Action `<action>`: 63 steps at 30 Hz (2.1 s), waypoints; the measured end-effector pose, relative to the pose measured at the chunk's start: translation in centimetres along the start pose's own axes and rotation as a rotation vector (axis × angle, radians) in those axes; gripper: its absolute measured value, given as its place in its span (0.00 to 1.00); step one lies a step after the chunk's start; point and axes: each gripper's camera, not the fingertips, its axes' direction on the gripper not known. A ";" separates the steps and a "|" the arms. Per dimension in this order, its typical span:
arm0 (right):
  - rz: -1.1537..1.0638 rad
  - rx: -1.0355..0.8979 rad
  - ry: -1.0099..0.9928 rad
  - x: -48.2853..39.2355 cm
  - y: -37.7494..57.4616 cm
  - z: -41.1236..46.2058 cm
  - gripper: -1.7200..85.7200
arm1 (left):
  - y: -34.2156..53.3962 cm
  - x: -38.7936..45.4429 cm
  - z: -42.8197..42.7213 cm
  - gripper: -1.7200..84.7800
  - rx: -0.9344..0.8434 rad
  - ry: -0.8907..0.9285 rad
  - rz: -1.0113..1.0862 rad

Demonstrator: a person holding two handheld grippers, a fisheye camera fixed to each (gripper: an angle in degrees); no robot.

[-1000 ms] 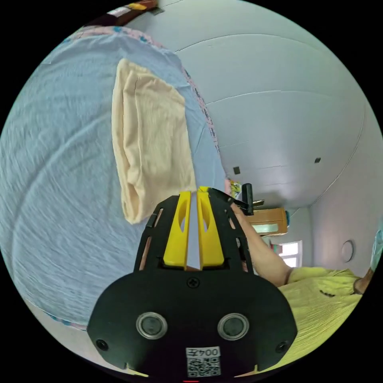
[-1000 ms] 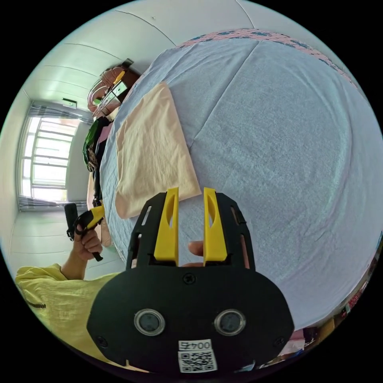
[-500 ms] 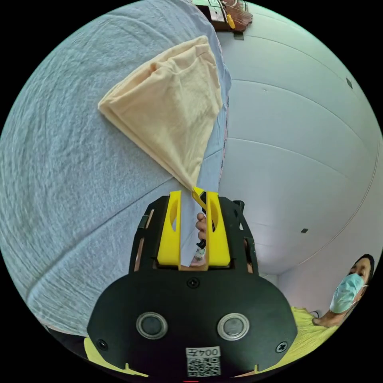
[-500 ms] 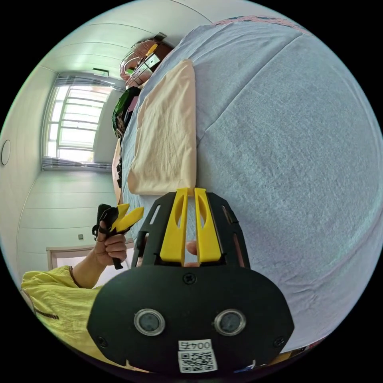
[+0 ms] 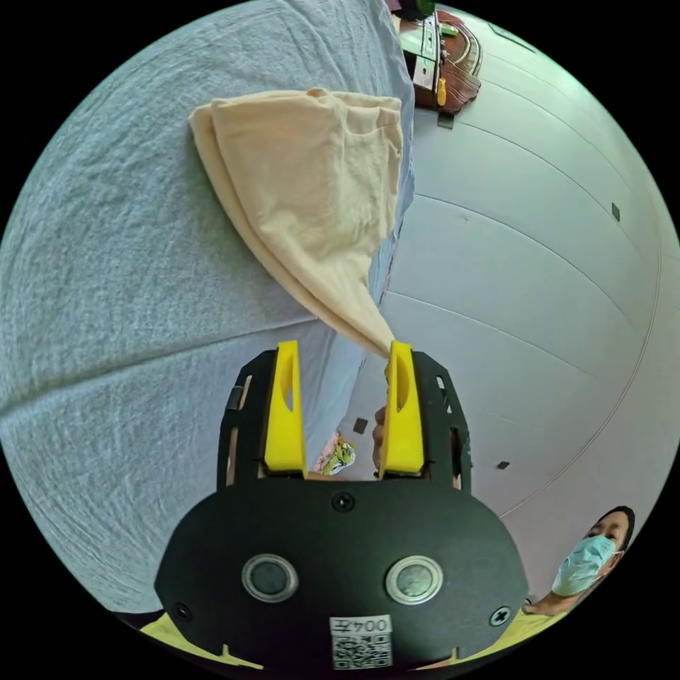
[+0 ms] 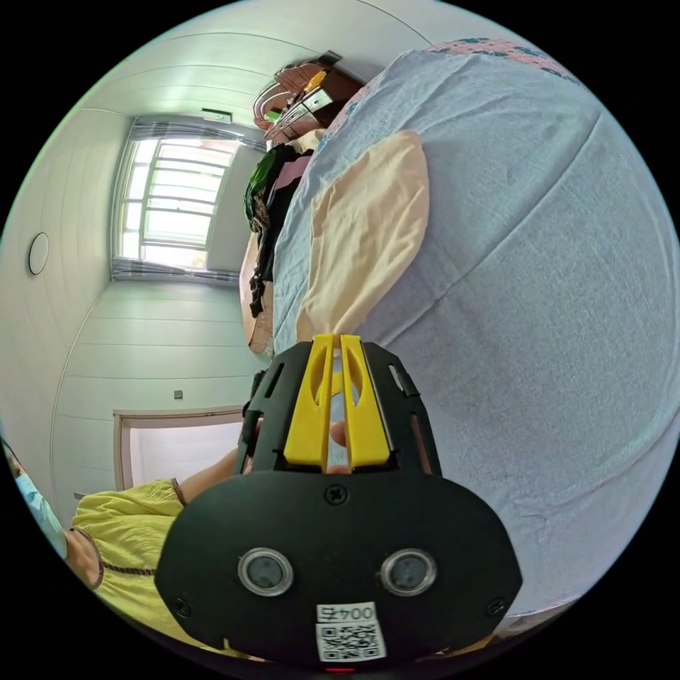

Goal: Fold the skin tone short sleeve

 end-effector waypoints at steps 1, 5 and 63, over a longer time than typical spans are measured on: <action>-0.005 -0.006 0.004 -0.3 -0.4 -0.4 0.03 | -0.3 -0.2 0.0 0.23 0.019 0.028 -0.009; -0.019 -0.021 0.023 -0.8 -1.4 -1.3 0.03 | -1.1 -0.8 0.1 0.24 0.096 0.119 -0.038; -0.628 0.145 0.363 -23.6 -9.5 10.4 0.04 | 10.5 -15.3 -6.7 0.08 -0.088 0.013 0.388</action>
